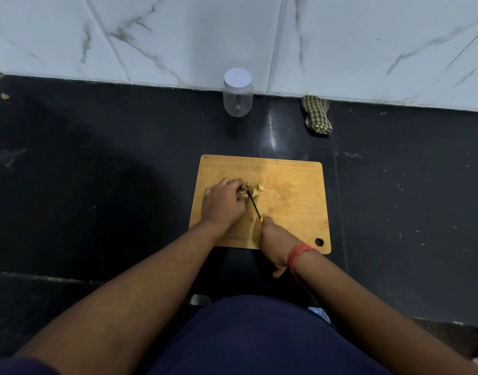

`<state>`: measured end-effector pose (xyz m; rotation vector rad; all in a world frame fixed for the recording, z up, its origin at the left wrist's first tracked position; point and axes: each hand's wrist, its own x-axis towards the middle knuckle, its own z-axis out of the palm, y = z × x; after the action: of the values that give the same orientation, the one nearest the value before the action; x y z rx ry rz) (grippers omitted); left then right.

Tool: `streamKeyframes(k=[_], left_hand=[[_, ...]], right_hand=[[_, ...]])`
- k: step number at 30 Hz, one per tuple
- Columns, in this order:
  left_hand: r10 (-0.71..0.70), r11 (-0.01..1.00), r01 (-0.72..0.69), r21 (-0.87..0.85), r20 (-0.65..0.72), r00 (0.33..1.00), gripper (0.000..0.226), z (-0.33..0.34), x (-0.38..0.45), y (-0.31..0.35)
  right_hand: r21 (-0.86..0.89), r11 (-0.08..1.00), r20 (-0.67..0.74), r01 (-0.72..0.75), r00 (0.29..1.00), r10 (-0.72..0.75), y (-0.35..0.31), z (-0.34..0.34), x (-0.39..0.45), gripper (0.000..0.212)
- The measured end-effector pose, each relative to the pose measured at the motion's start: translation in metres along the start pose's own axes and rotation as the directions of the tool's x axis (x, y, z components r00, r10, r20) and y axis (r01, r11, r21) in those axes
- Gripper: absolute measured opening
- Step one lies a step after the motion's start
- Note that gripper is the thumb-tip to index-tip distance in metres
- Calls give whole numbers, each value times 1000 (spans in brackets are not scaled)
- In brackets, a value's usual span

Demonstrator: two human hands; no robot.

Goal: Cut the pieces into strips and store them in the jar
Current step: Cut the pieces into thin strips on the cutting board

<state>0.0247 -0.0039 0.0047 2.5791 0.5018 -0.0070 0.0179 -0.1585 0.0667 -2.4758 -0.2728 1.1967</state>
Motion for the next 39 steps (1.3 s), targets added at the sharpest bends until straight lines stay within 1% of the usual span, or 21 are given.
streamKeyframes(k=[3, 4, 6, 7, 11, 12, 14, 16, 18, 20, 22, 24, 28, 31, 34, 39], left_hand=[[-10, 1000, 10, -14, 13, 1000, 50, -1, 0, -1], [-9, 1000, 9, -18, 24, 1000, 50, -2, 1, -2], [-3, 1000, 5, -30, 47, 999, 51, -3, 2, -3], [-3, 999, 5, -34, 60, 998, 51, -4, 2, -5], [-1, 1000, 3, -25, 98, 995, 53, -7, 0, -5], [2, 1000, 0, -16, 108, 994, 53, -7, -1, -5], [6, 1000, -7, 9, 134, 991, 55, -8, -2, -6], [17, 999, -22, 33, 154, 988, 55, -8, -3, -8], [35, 998, -43, 47, 162, 986, 55, -9, -2, -8], [44, 997, -53, 49, 164, 985, 54, -9, 0, -9], [38, 998, -44, 36, 158, 987, 54, -8, 1, -10], [25, 1000, -27, 13, 147, 989, 53, -7, 3, -10], [30, 999, -31, 5, 143, 989, 51, -10, 5, -8], [32, 999, -32, 2, 142, 989, 50, -11, 6, -7], [32, 999, -33, 5, 133, 991, 50, -10, 6, -9], [39, 999, -38, -9, 125, 991, 50, -8, 6, -11]], right_hand=[[48, 998, 69, -50, 996, 47, 9, 0, -10, 45], [66, 996, 67, -56, 996, 52, 12, -2, -11, 43], [58, 998, 0, -4, 1000, 4, 17, -4, -11, 38], [91, 996, -16, 10, 1000, -9, 18, -5, -11, 38], [252, 967, 4, -27, 1000, 26, 14, -11, -5, 54], [287, 957, 4, -31, 1000, 31, 12, -12, -4, 52], [305, 952, -11, -26, 999, 31, 7, -13, -1, 43], [268, 963, -17, -23, 999, 28, 3, -12, 4, 32], [241, 970, -4, -14, 1000, 15, -2, -11, 8, 25], [179, 984, -13, 17, 1000, -15, -8, -12, 13, 30], [115, 992, -75, 61, 996, -52, -13, -11, 17, 31], [118, 990, -110, 80, 992, -67, -16, -9, 21, 33], [84, 994, -118, 73, 991, -63, -22, -11, 25, 33], [122, 992, -81, 18, 997, -8, -31, -16, 24, 28], [113, 994, -55, 0, 998, 6, -34, -16, 25, 39], [-51, 995, -116, 88, 989, -93, -34, -18, 23, 35]])
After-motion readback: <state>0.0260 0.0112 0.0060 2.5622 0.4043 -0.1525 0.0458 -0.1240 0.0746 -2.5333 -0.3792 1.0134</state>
